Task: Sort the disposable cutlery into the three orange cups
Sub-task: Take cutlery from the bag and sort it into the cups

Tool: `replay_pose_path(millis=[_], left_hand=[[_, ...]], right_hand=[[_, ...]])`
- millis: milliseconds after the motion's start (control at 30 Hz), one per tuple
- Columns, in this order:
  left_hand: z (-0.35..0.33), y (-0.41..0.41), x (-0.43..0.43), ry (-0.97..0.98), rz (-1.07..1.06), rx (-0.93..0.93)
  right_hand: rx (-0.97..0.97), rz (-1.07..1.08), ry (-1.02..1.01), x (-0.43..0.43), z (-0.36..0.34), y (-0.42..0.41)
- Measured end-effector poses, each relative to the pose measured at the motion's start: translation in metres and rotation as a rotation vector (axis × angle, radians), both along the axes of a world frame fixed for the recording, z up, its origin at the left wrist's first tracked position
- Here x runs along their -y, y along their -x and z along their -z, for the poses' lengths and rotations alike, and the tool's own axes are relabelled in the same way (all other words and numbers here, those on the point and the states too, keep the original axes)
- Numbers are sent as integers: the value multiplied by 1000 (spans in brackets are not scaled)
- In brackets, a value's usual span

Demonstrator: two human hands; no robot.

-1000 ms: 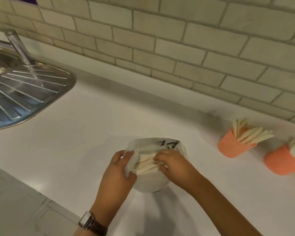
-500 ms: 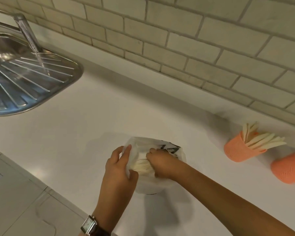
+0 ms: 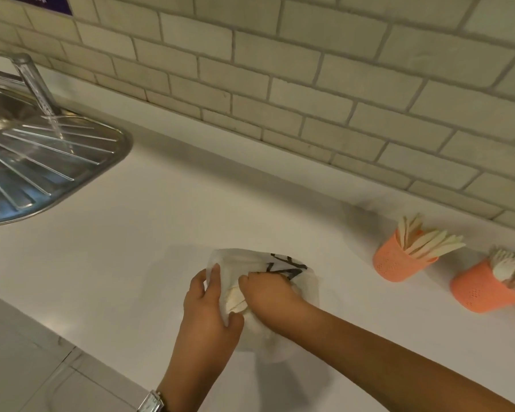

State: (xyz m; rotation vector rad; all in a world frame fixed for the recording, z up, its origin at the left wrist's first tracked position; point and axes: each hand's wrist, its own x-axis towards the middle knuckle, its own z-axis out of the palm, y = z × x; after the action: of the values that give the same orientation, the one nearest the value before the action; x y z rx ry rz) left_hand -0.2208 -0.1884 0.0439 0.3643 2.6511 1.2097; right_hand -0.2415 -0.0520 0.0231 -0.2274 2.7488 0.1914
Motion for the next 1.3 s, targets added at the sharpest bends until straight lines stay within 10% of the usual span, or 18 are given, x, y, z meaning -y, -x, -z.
replay_pose_path(millis=[233, 633, 800, 1033, 1300], left_hand=[[-4, 10, 5, -72, -39, -84], [0, 11, 7, 3, -13, -12], [-9, 4, -6, 33, 29, 7], [-28, 12, -5, 44, -8, -351], [-46, -57, -120, -276, 465, -277]], right_hand=[[19, -92, 85, -15, -13, 0], [133, 278, 1520, -62, -62, 8], [-95, 536, 2065, -62, -80, -19], [-478, 896, 2264, -84, -67, -106], [-750, 1069, 2287, -127, -62, -203]])
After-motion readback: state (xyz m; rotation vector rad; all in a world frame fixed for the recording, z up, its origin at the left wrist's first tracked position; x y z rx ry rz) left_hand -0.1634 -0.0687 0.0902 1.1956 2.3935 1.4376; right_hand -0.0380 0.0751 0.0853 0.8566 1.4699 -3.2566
